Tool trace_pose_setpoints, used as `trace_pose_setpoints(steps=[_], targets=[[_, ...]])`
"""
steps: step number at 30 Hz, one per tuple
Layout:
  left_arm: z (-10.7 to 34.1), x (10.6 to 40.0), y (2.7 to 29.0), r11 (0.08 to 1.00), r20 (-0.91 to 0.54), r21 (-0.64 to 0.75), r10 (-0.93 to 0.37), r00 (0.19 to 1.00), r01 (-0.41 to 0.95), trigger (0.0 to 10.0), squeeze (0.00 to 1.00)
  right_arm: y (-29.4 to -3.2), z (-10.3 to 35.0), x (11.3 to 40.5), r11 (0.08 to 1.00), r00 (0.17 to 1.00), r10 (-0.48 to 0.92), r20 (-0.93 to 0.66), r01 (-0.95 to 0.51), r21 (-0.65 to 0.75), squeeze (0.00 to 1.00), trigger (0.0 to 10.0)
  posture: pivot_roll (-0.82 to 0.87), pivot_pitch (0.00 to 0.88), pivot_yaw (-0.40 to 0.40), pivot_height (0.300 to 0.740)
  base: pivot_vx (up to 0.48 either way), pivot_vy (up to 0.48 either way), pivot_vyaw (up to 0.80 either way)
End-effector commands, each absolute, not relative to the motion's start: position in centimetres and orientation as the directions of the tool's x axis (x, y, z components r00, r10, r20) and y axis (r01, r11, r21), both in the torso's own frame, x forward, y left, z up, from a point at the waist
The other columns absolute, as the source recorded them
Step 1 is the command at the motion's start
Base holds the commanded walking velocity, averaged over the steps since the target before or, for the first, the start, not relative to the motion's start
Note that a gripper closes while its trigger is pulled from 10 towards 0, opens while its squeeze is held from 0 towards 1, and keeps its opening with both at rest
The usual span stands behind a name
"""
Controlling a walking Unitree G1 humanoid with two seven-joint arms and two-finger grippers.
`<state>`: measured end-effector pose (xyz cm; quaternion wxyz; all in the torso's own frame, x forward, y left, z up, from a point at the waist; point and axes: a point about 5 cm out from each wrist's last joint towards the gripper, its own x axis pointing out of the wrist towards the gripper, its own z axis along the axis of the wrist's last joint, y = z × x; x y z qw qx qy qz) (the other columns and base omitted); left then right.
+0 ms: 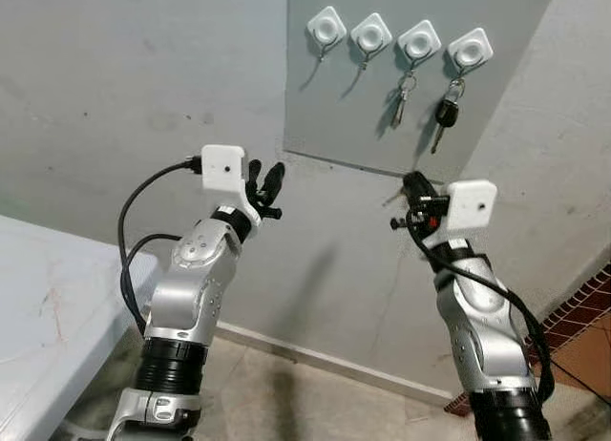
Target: Hang keys on a hook
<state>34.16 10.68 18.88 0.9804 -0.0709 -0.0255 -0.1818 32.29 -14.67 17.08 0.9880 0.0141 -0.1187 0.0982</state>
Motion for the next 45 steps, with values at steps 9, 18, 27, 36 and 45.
trace_pose_setpoints(steps=[9, 18, 27, 36, 45], targets=[[20.8, 34.6, 9.8, 0.905, 0.106, -0.093, -0.406, 0.908, 0.416, 10.0, 0.00, -12.8, 19.9, 34.4, 0.957, 0.910, 0.282, 0.305, -0.291, -0.015, 0.00, 10.0, 0.15, 0.035, -0.027, 0.740, 0.000, 0.000, 0.00], [21.2, 34.4, 10.1, 0.907, 0.119, -0.107, -0.395, 0.911, 0.407, 10.0, 0.00, -10.8, 22.1, 35.8, 0.928, 0.866, 0.341, 0.365, -0.371, 0.013, 0.00, 10.0, 0.16, 0.040, -0.034, 0.740, 0.000, 0.000, 0.00], [21.4, 34.2, 10.0, 0.906, 0.127, -0.115, -0.394, 0.910, 0.408, 10.0, 0.00, -10.2, 23.8, 36.9, 0.906, 0.850, 0.326, 0.414, -0.405, 0.119, 0.00, 10.0, 0.17, 0.043, -0.042, 0.740, 0.000, 0.000, 0.00], [21.7, 33.6, 9.5, 0.887, 0.143, -0.118, -0.429, 0.892, 0.446, 10.0, 0.00, -10.1, 24.6, 37.4, 0.874, 0.840, 0.307, 0.448, -0.435, 0.215, 0.00, 10.0, 0.17, 0.039, -0.046, 0.740, 0.000, 0.000, 0.00], [21.7, 33.4, 9.4, 0.882, 0.140, -0.125, -0.438, 0.888, 0.455, 10.0, 0.00, -9.8, 25.5, 37.9, 0.853, 0.826, 0.306, 0.474, -0.459, 0.250, 0.00, 10.0, 0.17, 0.039, -0.045, 0.740, 0.000, 0.000, 0.00]])
